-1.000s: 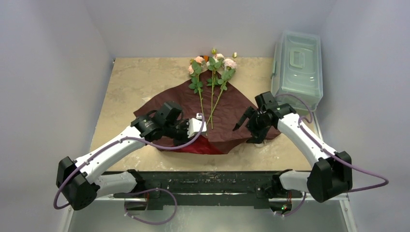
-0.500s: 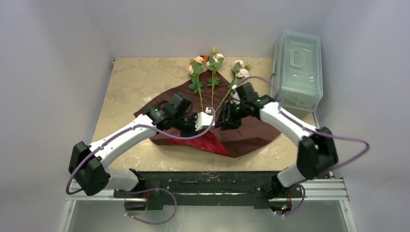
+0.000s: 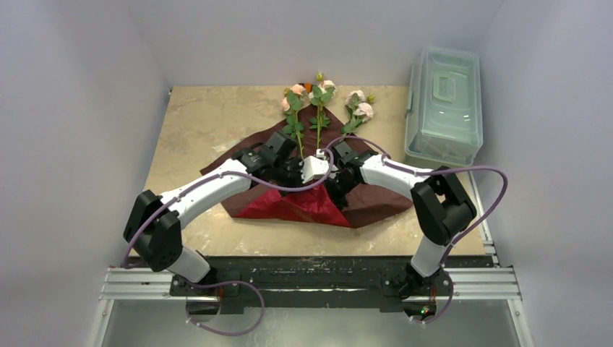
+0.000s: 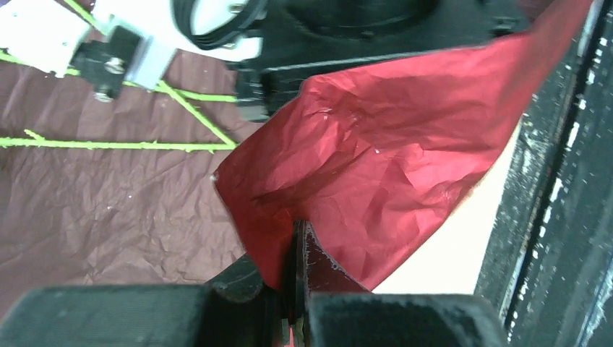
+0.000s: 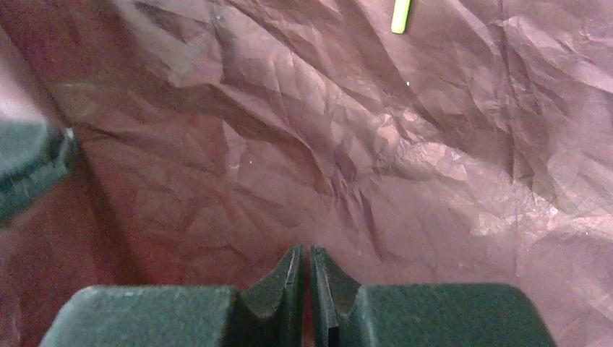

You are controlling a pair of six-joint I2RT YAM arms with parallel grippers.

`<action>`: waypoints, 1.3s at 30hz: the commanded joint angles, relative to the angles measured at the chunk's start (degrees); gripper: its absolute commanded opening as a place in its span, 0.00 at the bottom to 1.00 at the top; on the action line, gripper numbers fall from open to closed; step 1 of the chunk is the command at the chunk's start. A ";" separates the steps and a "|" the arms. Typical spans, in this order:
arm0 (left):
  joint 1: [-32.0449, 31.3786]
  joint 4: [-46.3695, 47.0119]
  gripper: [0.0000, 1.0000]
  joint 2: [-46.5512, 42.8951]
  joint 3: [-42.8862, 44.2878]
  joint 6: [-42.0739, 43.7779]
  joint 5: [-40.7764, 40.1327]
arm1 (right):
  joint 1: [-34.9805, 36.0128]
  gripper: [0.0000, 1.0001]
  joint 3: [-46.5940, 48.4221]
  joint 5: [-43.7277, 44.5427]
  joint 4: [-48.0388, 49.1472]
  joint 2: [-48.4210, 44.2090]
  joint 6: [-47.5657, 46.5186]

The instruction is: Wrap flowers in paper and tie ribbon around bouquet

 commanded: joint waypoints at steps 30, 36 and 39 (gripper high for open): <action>2.45 6.25 0.00 13.53 7.00 -16.13 -10.45 | -10.06 0.59 16.15 24.90 -19.09 -11.60 -7.40; 2.46 7.27 0.00 16.08 7.59 -17.30 -12.43 | -1.80 0.57 9.95 21.91 -14.61 -13.68 -2.67; 2.53 7.01 0.00 17.41 8.16 -17.53 -13.60 | -1.45 0.55 2.91 17.15 -7.51 -14.11 0.40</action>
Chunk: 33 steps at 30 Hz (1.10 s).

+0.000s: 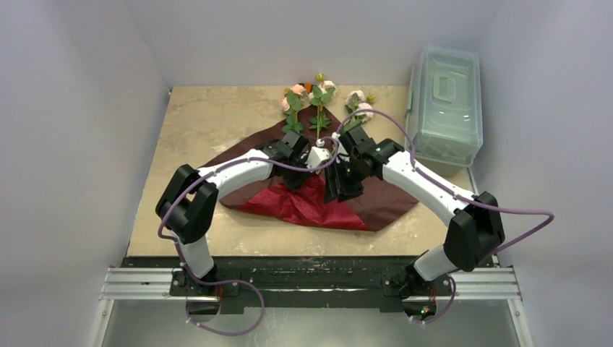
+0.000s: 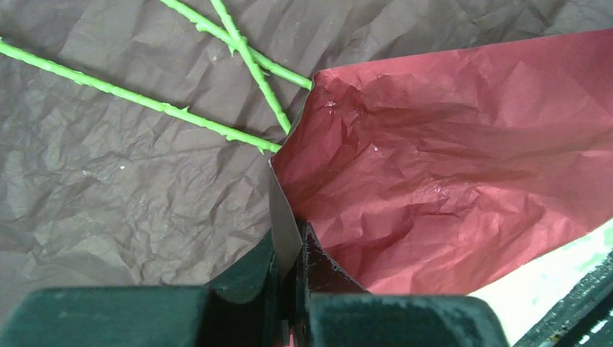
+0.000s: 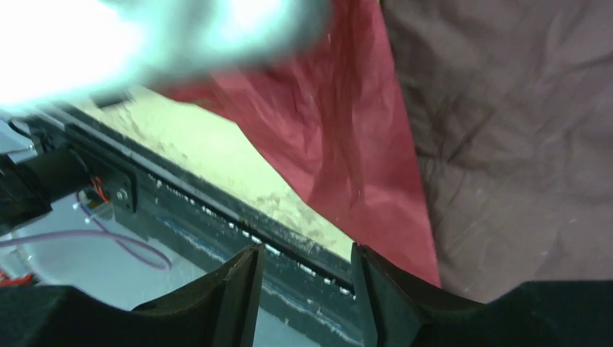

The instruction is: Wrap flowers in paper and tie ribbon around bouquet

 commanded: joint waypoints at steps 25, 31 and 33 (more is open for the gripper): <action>0.42 1.31 0.77 -12.55 -0.83 -19.77 -7.91 | 0.19 0.50 -18.23 -5.22 17.63 9.68 3.46; 0.41 -3.42 0.45 -14.29 -3.12 -28.09 -7.10 | 0.20 0.50 -17.04 -4.45 15.84 10.52 1.84; 0.34 -1.49 0.36 -15.00 -6.98 -29.97 -5.11 | 0.16 0.50 -16.94 -4.40 15.61 10.75 1.61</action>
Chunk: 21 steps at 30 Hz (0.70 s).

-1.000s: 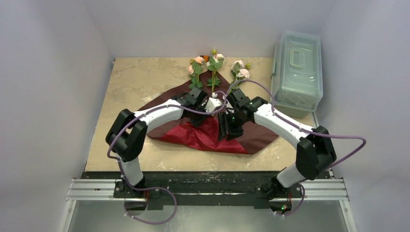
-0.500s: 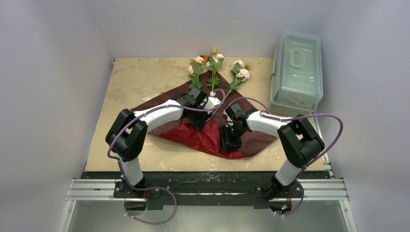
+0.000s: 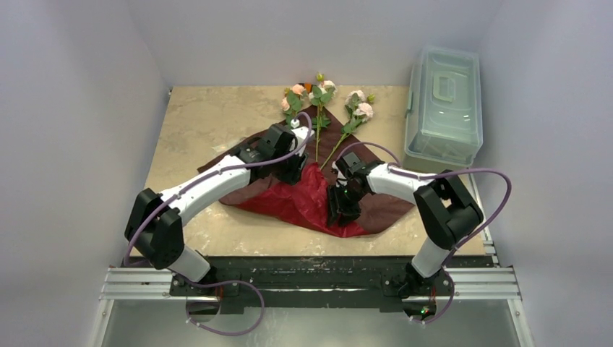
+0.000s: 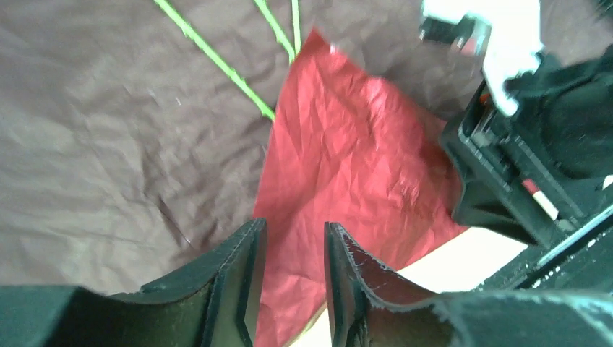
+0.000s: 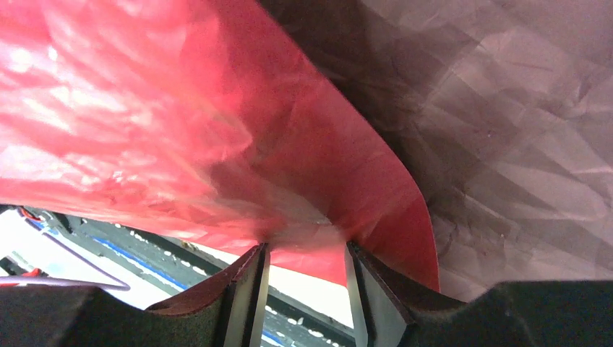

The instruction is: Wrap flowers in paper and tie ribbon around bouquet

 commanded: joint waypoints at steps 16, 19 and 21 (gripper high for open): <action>0.98 1.10 0.30 -0.46 -11.77 -7.51 1.15 | 0.17 0.50 2.55 1.78 -1.48 3.24 -2.00; 0.99 -3.05 0.50 -2.44 -5.22 -6.11 -0.30 | 0.16 0.50 2.98 1.78 -1.66 3.75 -2.23; 1.04 -6.10 0.57 -4.01 -1.69 -5.25 -0.53 | 0.17 0.50 3.40 1.87 -1.89 4.37 -2.42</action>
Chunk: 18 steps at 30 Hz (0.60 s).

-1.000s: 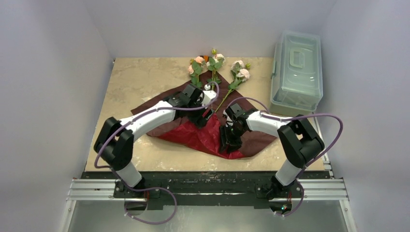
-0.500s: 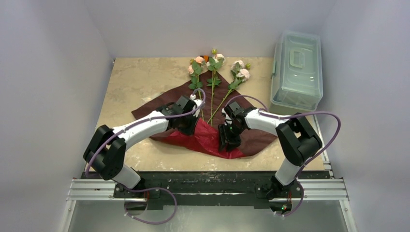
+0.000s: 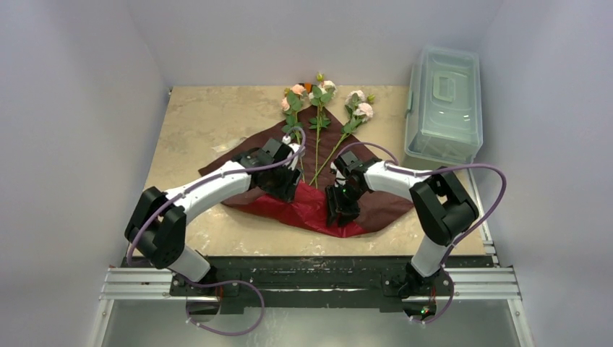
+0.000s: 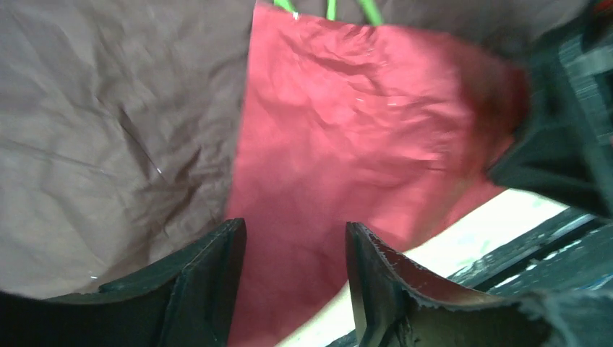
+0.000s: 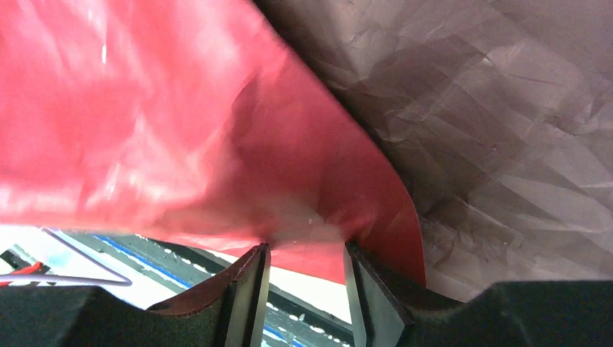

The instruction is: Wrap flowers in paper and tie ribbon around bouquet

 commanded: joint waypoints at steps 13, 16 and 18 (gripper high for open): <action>0.28 0.86 0.20 -10.83 -7.22 -2.49 11.78 | 0.18 0.50 1.76 3.20 -1.32 3.71 -0.96; 0.43 2.53 0.20 -5.84 -7.53 -4.05 9.56 | 0.11 0.50 1.76 3.10 -1.47 3.90 -1.30; 0.74 1.73 0.19 -0.97 -5.89 -3.75 7.80 | 0.17 0.50 1.84 3.10 -1.54 4.09 -1.56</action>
